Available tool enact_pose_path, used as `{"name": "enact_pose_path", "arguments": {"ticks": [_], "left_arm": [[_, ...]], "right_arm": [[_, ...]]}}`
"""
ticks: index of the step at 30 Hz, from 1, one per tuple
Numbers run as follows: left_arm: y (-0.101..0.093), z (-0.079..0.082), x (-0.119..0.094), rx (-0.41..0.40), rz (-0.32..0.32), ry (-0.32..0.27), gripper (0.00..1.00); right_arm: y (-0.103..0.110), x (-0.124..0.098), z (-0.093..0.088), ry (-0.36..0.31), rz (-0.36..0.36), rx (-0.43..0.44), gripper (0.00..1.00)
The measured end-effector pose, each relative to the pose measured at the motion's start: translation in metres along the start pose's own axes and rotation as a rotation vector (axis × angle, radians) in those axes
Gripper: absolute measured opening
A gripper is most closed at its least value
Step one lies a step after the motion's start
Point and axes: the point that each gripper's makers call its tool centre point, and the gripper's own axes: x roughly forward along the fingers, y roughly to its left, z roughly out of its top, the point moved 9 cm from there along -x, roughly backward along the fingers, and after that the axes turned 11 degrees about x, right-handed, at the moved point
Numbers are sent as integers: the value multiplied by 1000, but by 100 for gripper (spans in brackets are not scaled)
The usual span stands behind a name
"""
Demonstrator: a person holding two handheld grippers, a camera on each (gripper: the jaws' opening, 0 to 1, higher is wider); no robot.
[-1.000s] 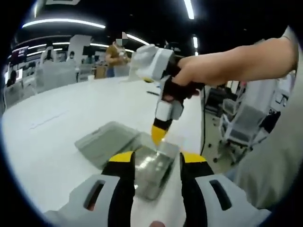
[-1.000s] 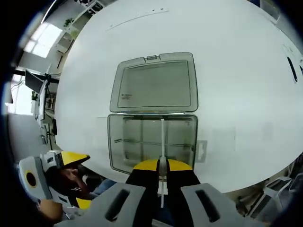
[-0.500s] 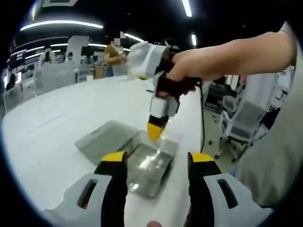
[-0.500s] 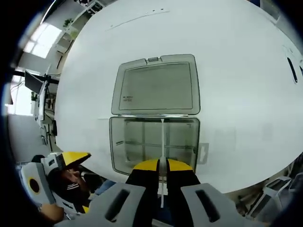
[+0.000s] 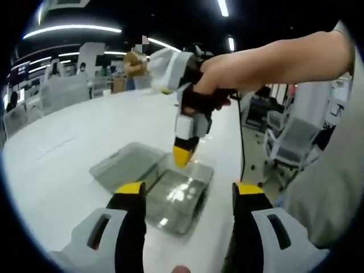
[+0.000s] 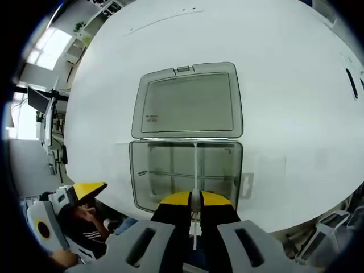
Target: Insert the divider into the dual guide fixture by aligning both edges with the guide slots and pushing it downward to the bottom, including one-sided entry, uneven engagement, binding, and posture correction.
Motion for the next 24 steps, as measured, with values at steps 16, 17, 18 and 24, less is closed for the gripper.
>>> {"name": "enact_pose_path", "arguments": {"ticks": [16,17,18,24], "left_arm": [[1,-6,-2,-22,7,13,61],[1,-7,-2,-23,8,13,61],[1,-7,-2,-24,9,13,61],[1,-9,-3,-31,9,16,61]], "right_arm": [[-3,7,5,9,-9,4,0],[-3,7,5,9,-9,6,0],[-3,8,5,8,-10,7,0],[-3,10,4,12,-12,5,0]]}}
